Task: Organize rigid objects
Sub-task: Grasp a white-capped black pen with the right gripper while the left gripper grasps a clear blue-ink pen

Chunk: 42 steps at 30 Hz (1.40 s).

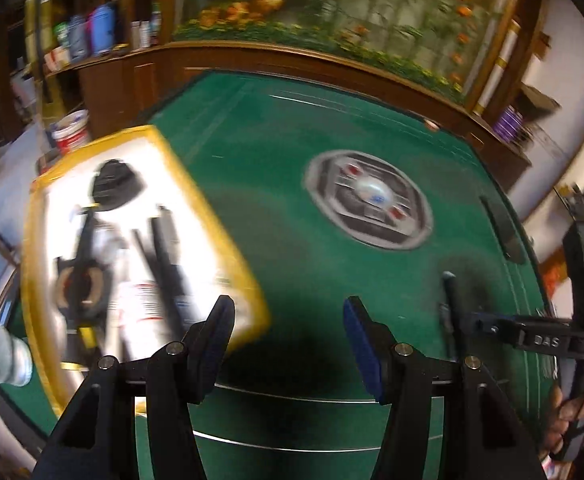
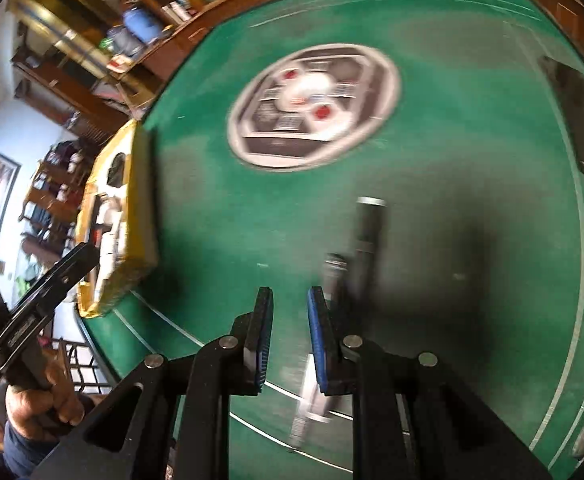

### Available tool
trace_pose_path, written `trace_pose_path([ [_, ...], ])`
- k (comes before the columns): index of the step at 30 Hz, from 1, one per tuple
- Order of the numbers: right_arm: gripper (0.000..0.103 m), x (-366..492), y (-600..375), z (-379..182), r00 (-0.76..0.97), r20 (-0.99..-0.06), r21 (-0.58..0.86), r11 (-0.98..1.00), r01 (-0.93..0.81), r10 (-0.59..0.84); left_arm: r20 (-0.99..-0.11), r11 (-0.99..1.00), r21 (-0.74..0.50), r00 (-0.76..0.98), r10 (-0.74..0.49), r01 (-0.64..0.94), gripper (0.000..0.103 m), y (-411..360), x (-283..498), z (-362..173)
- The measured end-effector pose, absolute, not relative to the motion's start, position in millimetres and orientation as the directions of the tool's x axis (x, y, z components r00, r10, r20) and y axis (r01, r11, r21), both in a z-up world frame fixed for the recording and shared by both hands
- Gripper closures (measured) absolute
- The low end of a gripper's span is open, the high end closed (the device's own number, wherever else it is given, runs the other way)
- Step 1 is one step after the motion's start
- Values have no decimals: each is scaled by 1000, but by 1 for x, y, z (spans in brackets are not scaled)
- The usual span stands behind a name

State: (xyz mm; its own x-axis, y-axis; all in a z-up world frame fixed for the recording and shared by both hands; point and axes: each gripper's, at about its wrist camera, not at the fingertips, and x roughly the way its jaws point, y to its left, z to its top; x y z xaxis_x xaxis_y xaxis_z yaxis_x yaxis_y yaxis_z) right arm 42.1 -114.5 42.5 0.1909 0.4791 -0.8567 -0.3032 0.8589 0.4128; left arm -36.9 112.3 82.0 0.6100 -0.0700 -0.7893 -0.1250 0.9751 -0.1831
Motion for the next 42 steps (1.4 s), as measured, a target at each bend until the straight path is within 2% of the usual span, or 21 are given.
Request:
trace_pose_path([
  [9,86,38,-119,25,181,-910,292,885,-364,374,-823,982,-189,542,-170,20,43,46,-33,71],
  [15,86,38,-104,21,215,-929,182,876,-446,302,-842,977,-201,499,-206,64,43,24,-38,62],
  [20,89,38,-122,20,231,-944,115,889,-443,237,-847,971,-218,475,-237,94,43,6,-38,59],
  [30,89,26,-170,20,229,-936,168,909,-382,269,-865,960,-255,416,-280,117,44,-28,-25,48],
  [42,89,22,-187,20,198,-923,238,894,-380,330,-905,987,-139,393,-162,85,43,-53,-12,22],
])
